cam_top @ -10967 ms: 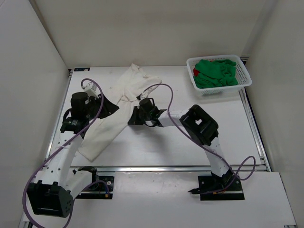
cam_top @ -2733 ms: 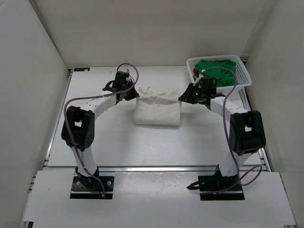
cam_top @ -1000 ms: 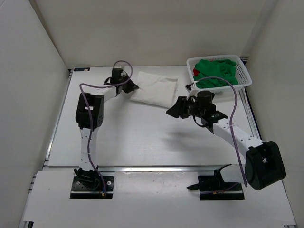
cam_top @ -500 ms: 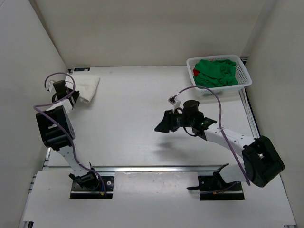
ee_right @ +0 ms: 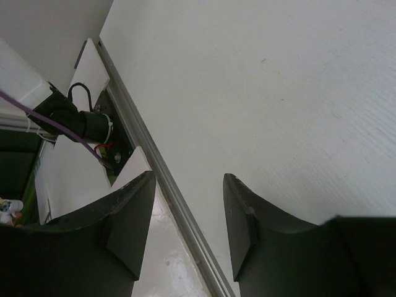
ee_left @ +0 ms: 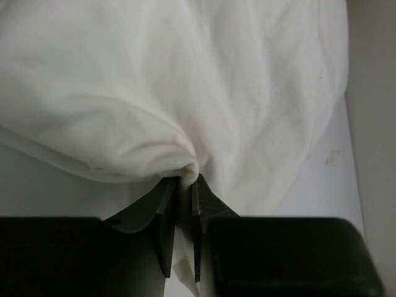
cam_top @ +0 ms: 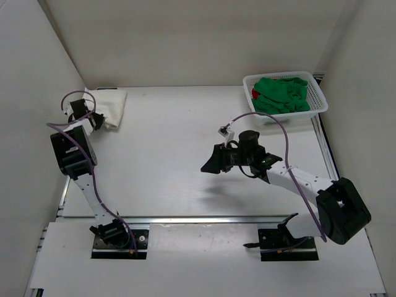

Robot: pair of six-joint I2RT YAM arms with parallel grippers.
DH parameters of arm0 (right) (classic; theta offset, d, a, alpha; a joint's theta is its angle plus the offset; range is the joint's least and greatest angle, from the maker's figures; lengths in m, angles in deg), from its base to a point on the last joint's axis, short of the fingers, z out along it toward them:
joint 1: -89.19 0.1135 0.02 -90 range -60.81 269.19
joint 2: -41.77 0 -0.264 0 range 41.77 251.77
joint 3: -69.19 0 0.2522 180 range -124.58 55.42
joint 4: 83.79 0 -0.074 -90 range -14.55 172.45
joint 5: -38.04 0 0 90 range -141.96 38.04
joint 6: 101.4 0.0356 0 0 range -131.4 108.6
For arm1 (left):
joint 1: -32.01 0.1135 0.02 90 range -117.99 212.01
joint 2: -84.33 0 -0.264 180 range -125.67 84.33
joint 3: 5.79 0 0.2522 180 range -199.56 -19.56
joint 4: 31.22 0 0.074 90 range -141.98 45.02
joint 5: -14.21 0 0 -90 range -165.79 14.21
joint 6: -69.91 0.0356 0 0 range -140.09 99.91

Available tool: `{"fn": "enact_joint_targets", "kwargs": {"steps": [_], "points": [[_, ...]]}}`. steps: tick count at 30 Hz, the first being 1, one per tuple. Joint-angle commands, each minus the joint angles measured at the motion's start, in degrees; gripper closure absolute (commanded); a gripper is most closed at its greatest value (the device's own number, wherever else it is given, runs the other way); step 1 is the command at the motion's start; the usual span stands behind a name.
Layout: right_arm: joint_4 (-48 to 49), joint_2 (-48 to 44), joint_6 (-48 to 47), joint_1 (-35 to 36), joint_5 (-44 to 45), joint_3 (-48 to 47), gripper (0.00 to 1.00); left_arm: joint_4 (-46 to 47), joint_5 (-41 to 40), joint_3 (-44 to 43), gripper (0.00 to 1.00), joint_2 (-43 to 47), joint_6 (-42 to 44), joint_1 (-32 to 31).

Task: Fold and stack the t-shirts
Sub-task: Put the neatly folded tshirt into the corner of the board with the left arm, then grab crumpled tshirt from bin with the right arm

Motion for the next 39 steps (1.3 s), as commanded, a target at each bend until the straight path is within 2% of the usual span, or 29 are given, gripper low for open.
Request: {"fn": "enact_joint_targets", "kwargs": {"steps": [1,3,4,5,6,7,8,11,12,14,15,16,17,21,23,26,31,33,35,37,39], "points": [[0.34,-1.91,-0.99,-1.23,0.47,-1.36,0.54,-5.91,1.73,-9.50,0.74,-2.17,2.53,0.45],[0.69,-1.39,-0.91,-1.58,1.25,-1.54,0.53,-3.65,3.40,-6.12,0.66,-0.16,2.09,0.28],[1.04,-1.65,-0.47,-1.94,1.35,-1.37,0.52,-1.54,4.19,-3.74,0.56,1.07,1.39,0.71],[1.83,-1.13,-0.47,-2.55,1.35,-1.54,0.50,2.22,4.20,1.25,0.31,3.87,0.60,0.28],[2.44,-0.86,-0.12,-2.64,1.96,-1.54,0.47,4.70,4.02,5.30,0.23,6.68,0.42,-0.16],[2.62,-0.08,0.15,-3.08,4.40,-1.89,0.46,6.46,3.24,8.56,0.10,8.80,0.07,-0.08],[4.45,0.02,1.02,-4.04,7.12,-1.89,0.42,6.57,2.27,9.38,0.01,9.86,0.59,-0.69],[4.21,4.76,1.03,-5.98,8.99,-5.31,0.43,5.60,0.34,12.63,0.01,14.43,1.03,-1.92],[3.08,6.77,0.42,-6.24,10.47,-7.50,0.47,5.69,-0.02,14.72,0.01,16.36,0.94,-2.01],[1.83,8.71,-0.64,-6.95,11.89,-10.84,0.64,7.44,-1.15,18.60,0.01,20.41,1.03,-3.24],[1.57,9.59,-0.82,-7.30,13.11,-12.86,0.85,7.79,-1.77,20.87,0.01,23.20,1.38,-4.11],[0.53,10.73,-1.17,-7.91,13.56,-14.01,1.00,7.97,-2.30,22.64,0.01,26.10,1.99,-5.60],[0.25,10.83,-2.13,-9.05,15.13,-16.02,1.00,8.06,-2.31,23.35,0.01,27.87,3.04,-6.05],[-4.22,13.37,-5.29,-15.54,22.93,-24.63,1.00,10.86,-3.89,29.23,0.01,36.65,4.37,-17.79],[-8.00,16.88,-6.27,-19.50,24.81,-29.92,1.00,11.05,-4.06,30.30,0.08,39.56,4.89,-25.54],[-10.99,19.17,-7.58,-27.84,22.80,-35.29,1.00,11.75,-4.67,32.05,0.20,41.86,6.74,-42.03],[-19.60,26.98,-11.53,-37.61,22.43,-49.59,1.00,13.51,-1.88,36.53,0.32,40.64,9.90,-60.77],[-20.23,29.89,-13.47,-39.03,25.06,-53.12,0.94,12.02,-1.17,36.63,0.34,39.67,10.96,-66.15],[-21.89,34.01,-16.80,-40.34,28.84,-57.33,0.83,11.67,-0.11,37.85,0.33,39.66,11.49,-70.90],[-25.57,39.28,-18.65,-41.22,30.78,-62.15,0.69,12.89,3.12,40.92,0.33,40.80,10.53,-71.18],[-25.94,41.92,-20.32,-42.01,31.23,-66.47,0.60,14.64,5.42,43.47,0.33,42.21,9.21,-69.78]]}}
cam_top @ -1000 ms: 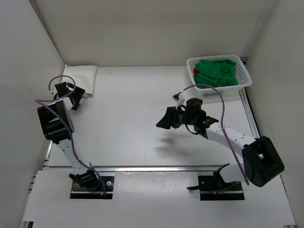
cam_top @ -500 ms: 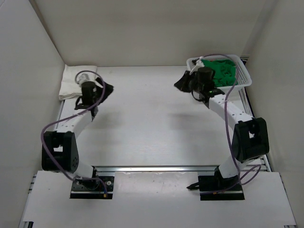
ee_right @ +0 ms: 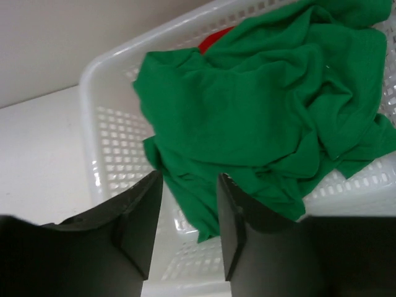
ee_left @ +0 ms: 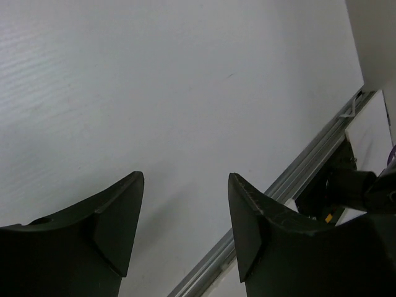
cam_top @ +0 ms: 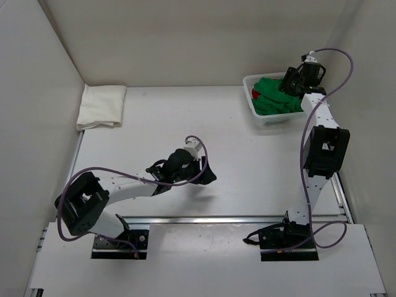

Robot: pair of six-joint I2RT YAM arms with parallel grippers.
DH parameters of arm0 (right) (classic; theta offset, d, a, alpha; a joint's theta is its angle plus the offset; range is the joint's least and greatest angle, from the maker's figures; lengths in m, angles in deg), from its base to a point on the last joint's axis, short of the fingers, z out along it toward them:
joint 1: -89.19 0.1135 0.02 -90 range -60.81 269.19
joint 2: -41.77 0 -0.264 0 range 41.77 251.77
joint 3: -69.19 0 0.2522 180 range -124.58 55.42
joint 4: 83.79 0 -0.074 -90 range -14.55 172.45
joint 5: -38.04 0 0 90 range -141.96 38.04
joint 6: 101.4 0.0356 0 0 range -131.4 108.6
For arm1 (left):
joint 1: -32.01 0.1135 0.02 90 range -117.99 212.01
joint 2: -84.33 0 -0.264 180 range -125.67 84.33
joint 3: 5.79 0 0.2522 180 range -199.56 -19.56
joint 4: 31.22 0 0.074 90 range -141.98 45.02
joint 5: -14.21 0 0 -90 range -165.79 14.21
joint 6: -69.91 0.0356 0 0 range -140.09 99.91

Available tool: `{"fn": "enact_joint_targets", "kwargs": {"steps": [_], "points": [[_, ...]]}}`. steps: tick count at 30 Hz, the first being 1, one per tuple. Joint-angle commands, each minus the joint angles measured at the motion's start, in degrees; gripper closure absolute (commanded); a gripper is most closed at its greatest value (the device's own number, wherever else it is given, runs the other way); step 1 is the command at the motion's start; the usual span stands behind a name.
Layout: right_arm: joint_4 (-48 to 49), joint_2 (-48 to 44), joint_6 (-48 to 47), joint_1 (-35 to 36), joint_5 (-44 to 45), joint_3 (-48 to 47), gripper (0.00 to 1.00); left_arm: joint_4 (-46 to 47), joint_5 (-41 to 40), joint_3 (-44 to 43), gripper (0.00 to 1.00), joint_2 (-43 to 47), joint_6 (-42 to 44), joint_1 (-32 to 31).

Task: Fold and stack the t-shirts
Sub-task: Grab crumpled tshirt from bin with the right arm

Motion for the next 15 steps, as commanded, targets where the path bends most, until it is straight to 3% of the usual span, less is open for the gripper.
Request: {"fn": "enact_joint_targets", "kwargs": {"steps": [1,5,12,13,15], "points": [[-4.45,4.69,-5.05,-0.05,3.06,-6.58,0.58,2.22,3.81,4.03,0.32,3.77,-0.39,1.94],[-6.30,11.98,-6.46,-0.14,5.33,-13.17,0.49,3.36,3.55,9.21,0.30,7.72,-0.04,3.95],[-10.96,22.27,-5.49,-0.84,4.64,-26.52,0.48,4.93,4.87,12.30,0.29,10.10,-1.88,6.16],[-11.66,23.24,-5.23,-0.49,4.64,-27.93,0.50,5.12,4.43,12.56,0.30,10.19,-2.06,5.90],[-11.84,24.48,-4.70,-0.75,3.76,-28.99,0.62,5.29,3.99,12.21,0.30,9.57,-1.88,5.63]]}}
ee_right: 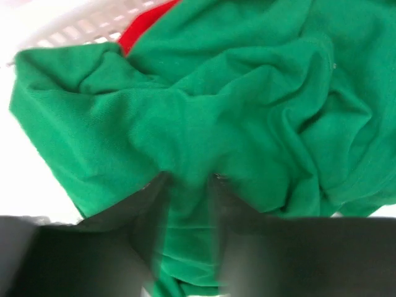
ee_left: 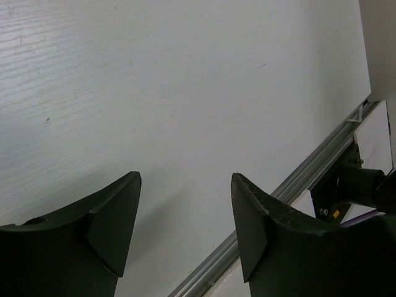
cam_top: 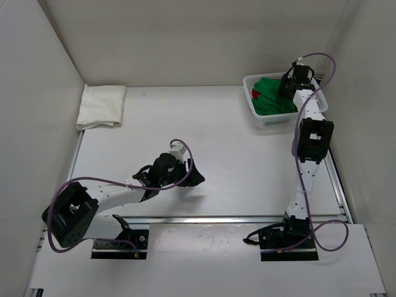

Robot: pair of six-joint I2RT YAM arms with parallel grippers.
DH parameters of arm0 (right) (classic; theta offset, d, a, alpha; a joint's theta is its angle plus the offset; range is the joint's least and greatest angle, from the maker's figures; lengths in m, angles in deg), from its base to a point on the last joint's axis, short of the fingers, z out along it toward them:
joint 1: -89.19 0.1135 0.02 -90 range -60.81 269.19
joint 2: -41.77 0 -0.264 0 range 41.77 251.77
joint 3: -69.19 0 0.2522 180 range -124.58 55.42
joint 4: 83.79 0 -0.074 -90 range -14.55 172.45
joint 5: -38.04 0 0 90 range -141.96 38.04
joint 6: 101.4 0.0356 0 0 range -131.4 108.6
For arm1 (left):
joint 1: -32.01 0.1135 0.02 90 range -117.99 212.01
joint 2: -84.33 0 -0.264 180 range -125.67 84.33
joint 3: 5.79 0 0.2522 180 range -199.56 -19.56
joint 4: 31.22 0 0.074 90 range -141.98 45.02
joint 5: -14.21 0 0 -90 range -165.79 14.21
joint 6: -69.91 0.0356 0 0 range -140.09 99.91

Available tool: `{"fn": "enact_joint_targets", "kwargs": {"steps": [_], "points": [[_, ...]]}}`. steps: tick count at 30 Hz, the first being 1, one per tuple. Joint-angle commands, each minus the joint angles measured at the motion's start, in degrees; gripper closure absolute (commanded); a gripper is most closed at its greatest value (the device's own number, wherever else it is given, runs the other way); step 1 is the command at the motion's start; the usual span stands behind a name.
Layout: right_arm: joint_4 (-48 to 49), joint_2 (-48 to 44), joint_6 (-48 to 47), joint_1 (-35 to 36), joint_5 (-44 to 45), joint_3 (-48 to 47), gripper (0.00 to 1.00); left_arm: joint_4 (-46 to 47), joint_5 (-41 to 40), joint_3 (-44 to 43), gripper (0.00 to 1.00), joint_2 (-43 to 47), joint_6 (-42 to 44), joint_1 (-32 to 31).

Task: Fold and stack the t-shirts
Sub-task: Grab crumpled tshirt from bin with the right arm, then move the tshirt to the center of the board

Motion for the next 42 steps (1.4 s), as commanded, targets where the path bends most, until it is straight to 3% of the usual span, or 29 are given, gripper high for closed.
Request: {"fn": "enact_joint_targets", "kwargs": {"steps": [1,2,4,14,16,20,22,26,31,35,40,42], "points": [[-0.98,0.83,0.70,-0.54,-0.13,-5.09,0.75,2.39,0.38,0.37,0.30,1.01,-0.57,-0.12],[-1.85,0.92,0.53,-0.54,0.13,-5.53,0.92,2.39,0.56,-0.24,0.29,0.57,-0.66,0.06],[-3.43,0.31,0.96,-0.19,-0.39,-7.72,0.99,2.38,0.82,-0.86,0.30,-0.05,-0.92,0.23],[-6.78,-19.34,1.58,1.75,-2.06,-5.38,1.00,0.90,3.89,-7.71,0.30,-2.95,-0.83,1.55],[-2.85,-28.12,2.19,2.88,-6.08,-0.55,1.00,0.10,4.86,-9.03,0.30,-2.95,-0.66,3.04],[10.78,-45.90,4.57,5.52,-13.47,19.38,1.00,-0.78,6.79,-10.01,0.29,-1.29,-0.22,6.99],[14.04,-54.06,5.89,7.54,-16.90,22.06,1.00,-0.08,8.72,-8.35,0.29,0.73,-1.44,11.63],[18.86,-61.11,6.68,13.60,-25.08,23.81,1.00,0.36,11.10,-5.44,0.30,4.16,-3.65,19.30],[21.61,-61.13,9.31,25.19,-33.16,20.23,1.00,-0.95,11.28,-2.37,0.28,8.29,-4.00,27.29],[23.01,-57.00,11.60,28.64,-36.69,16.17,1.00,-1.66,13.29,1.15,0.28,12.68,-5.49,33.18],[32.31,-55.16,19.93,25.93,-38.54,33.44,1.00,-4.89,15.76,2.83,0.26,21.37,-6.64,47.49],[33.56,-53.23,17.95,27.05,-35.32,39.52,1.00,-7.62,15.15,1.08,0.26,23.23,-4.54,50.24]]}}
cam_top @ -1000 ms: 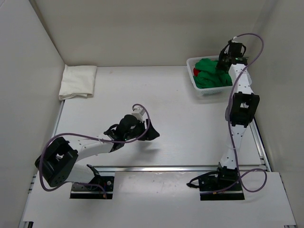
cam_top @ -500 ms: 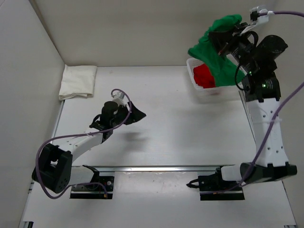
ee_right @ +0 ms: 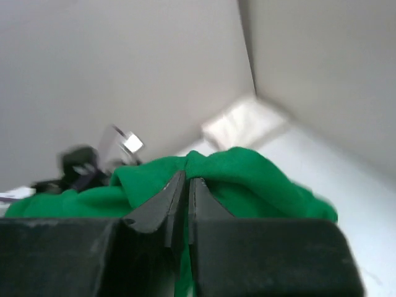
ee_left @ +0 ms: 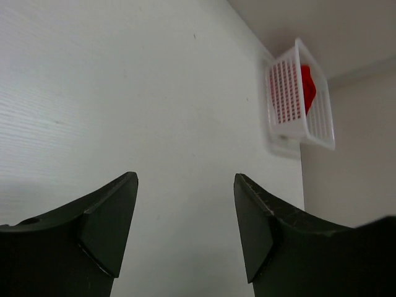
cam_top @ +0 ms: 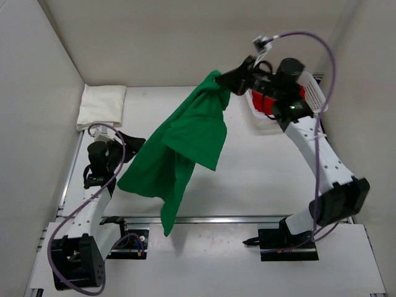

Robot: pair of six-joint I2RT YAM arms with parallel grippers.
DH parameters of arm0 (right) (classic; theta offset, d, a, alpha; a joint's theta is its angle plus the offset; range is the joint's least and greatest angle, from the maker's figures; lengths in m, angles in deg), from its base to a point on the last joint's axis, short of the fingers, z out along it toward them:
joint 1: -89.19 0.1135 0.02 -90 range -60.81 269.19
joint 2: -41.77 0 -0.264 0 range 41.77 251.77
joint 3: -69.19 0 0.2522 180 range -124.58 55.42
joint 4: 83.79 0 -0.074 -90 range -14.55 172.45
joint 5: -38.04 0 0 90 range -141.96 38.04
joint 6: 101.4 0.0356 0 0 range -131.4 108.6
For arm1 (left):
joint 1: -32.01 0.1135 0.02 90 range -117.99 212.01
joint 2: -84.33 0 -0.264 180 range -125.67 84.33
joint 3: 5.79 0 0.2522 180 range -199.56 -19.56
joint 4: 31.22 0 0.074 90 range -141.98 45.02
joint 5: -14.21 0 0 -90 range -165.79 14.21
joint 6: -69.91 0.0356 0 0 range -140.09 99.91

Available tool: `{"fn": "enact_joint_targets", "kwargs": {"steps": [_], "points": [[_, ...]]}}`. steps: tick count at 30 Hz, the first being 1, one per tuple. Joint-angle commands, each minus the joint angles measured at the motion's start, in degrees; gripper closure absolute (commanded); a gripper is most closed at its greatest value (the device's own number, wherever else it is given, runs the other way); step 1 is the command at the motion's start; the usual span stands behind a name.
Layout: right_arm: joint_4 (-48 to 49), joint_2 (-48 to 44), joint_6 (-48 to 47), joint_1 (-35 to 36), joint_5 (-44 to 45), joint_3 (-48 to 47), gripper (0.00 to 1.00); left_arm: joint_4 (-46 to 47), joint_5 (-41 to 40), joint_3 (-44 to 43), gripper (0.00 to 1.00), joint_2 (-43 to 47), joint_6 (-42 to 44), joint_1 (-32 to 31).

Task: Fold and stack the t-shirts
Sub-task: Move the tshirt to the center of the board, then flatten out the tshirt

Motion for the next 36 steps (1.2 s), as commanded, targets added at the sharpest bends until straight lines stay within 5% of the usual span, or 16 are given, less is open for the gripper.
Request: {"fn": "enact_joint_targets", "kwargs": {"steps": [1,2,6,9,14,19,25,29,36], "points": [[1.62,4.89,-0.35,0.22,7.85,8.03,0.98,-5.20,0.40,-2.88,0.26,3.79,3.07,3.51],[-1.11,7.69,-3.69,1.53,12.96,8.12,0.96,-7.05,-0.31,-4.89,0.25,3.26,5.00,1.95],[-10.44,16.94,-0.56,-2.94,9.50,4.34,0.78,-10.32,-4.61,-5.80,0.26,-0.86,7.48,-3.60],[-4.41,9.60,2.59,-3.73,14.84,16.01,0.71,-10.32,-6.02,-4.04,0.26,-2.19,7.92,-3.44],[2.29,-2.19,4.89,0.65,28.28,41.39,0.72,-13.73,-12.60,-0.27,0.27,1.22,9.58,-7.72],[1.51,-9.05,6.03,4.69,32.17,55.31,0.72,-23.66,-21.23,3.51,0.21,8.16,12.14,-14.41],[0.79,-10.12,6.30,9.36,39.02,64.98,0.63,-21.06,-15.88,13.71,0.20,7.93,8.63,-11.26],[0.28,-6.18,4.90,9.62,39.64,65.17,0.59,-13.32,-12.62,14.78,0.31,2.05,6.17,-11.42],[4.93,-0.64,7.53,11.38,36.39,65.34,0.61,-3.12,-16.22,7.50,0.67,-14.20,4.58,-12.83]]}}
